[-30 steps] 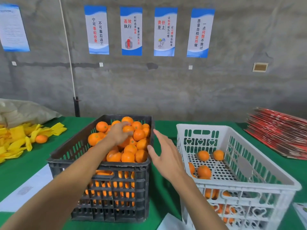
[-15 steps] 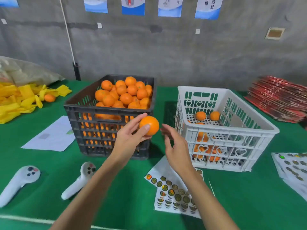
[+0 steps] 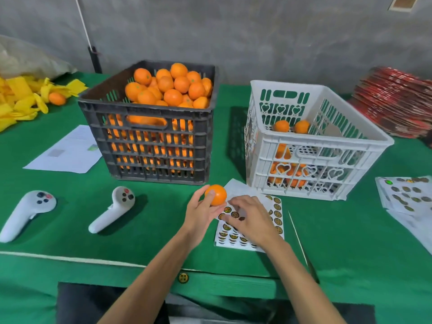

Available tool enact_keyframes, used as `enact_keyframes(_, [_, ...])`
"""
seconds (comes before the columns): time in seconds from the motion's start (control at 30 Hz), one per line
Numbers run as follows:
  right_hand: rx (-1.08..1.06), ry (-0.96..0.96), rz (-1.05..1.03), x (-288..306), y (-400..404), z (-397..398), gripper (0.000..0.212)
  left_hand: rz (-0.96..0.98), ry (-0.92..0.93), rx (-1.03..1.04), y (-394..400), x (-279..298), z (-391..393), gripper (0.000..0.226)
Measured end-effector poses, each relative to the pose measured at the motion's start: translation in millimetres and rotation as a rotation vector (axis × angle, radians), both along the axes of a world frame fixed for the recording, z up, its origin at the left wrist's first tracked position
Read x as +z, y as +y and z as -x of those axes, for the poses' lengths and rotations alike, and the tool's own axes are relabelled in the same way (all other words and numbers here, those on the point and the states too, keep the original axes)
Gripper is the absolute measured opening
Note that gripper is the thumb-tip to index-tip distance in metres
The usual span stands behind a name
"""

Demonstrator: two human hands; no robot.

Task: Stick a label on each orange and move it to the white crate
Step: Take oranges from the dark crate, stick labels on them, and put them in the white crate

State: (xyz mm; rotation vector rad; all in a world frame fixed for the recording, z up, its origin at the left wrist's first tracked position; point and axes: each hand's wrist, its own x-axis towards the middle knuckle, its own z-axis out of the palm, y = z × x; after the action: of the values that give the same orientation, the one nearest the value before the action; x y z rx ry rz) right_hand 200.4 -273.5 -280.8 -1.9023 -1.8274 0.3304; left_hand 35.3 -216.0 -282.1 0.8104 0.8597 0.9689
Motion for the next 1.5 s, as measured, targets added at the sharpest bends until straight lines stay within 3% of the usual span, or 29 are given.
enact_keyframes(0.13, [-0.043, -0.08, -0.007, -1, 7, 3, 0.06, 0.053, -0.064, 0.081, 1, -3, 0, 0.039])
enact_keyframes(0.33, [-0.027, -0.301, -0.039, 3, 14, 10, 0.048, 0.071, -0.087, 0.144, -1, -7, 0, 0.031])
enact_keyframes(0.67, [-0.09, -0.346, -0.084, 4, 13, 23, 0.039, 0.05, -0.134, 0.126, -5, -3, 3, 0.032])
enact_keyframes(1.07, [-0.285, 0.099, -0.063, 2, 14, 29, 0.013, -0.002, -0.074, 0.1, -6, -2, 4, 0.032])
enact_keyframes(1.2, [-0.275, 0.17, -0.04, 4, 14, 21, 0.026, -0.023, -0.006, 0.117, -7, -2, 4, 0.031])
enact_keyframes(1.33, [-0.393, 0.43, -0.192, 12, 11, 22, 0.02, -0.075, 0.055, 0.12, -10, -2, 3, 0.038])
enact_keyframes(1.4, [-0.366, 0.357, -0.301, 21, 12, 28, 0.02, -0.086, 0.079, 0.12, -12, 3, 2, 0.039])
enact_keyframes(1.5, [-0.269, 0.067, -0.537, 38, 16, 33, 0.012, -0.047, -0.014, 0.111, -9, 15, -2, 0.035])
